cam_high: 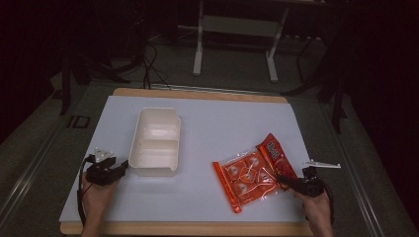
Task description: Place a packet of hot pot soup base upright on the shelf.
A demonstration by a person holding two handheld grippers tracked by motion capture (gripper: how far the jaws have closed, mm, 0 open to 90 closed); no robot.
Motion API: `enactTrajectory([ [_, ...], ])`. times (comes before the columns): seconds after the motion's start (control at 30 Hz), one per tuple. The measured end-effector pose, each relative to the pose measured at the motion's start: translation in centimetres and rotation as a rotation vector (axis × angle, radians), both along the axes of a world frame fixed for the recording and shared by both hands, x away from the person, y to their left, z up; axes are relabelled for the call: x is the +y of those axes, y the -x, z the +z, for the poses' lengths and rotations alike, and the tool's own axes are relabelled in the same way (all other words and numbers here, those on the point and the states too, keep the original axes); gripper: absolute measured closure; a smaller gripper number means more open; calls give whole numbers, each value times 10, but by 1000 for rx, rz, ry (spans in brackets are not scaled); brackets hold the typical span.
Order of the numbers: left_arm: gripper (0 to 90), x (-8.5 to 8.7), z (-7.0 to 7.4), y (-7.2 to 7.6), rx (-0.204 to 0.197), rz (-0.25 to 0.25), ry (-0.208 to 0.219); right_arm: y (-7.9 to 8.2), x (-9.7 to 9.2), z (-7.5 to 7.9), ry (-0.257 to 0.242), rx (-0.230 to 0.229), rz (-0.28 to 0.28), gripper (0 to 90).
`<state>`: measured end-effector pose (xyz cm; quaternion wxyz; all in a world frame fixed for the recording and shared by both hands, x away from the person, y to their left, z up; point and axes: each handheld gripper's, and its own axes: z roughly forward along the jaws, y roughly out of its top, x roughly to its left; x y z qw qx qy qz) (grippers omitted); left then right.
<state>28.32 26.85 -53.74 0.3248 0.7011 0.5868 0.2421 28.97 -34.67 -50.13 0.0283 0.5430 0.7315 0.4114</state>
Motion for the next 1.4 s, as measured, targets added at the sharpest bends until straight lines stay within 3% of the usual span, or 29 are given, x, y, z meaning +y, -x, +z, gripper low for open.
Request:
enactTrajectory([
  [0.13,495,1,0,0,0,4,-2,-5,6,15,17,-50,18,899],
  [0.4,495,0,0,0,0,3,-2,-15,20,45,10,-99,69,899],
  [0.5,495,0,0,0,0,3,-2,-17,34,67,6,-132,129,899],
  [0.63,495,0,0,0,-1,2,-2,-16,44,79,4,-154,172,898],
  [0.7,494,0,0,0,0,1,-4,-12,53,88,-18,-171,229,896],
  [0.8,494,-1,0,0,2,-1,-7,-10,61,94,-54,-174,266,895],
  [1.03,493,-1,0,-1,1,0,-6,-13,70,98,-88,-160,329,855],
  [1.17,491,-1,0,-1,0,-1,-7,-15,76,97,-107,-146,377,748],
  [1.4,488,0,-1,-1,1,2,-5,-18,85,85,-85,-111,391,625],
])
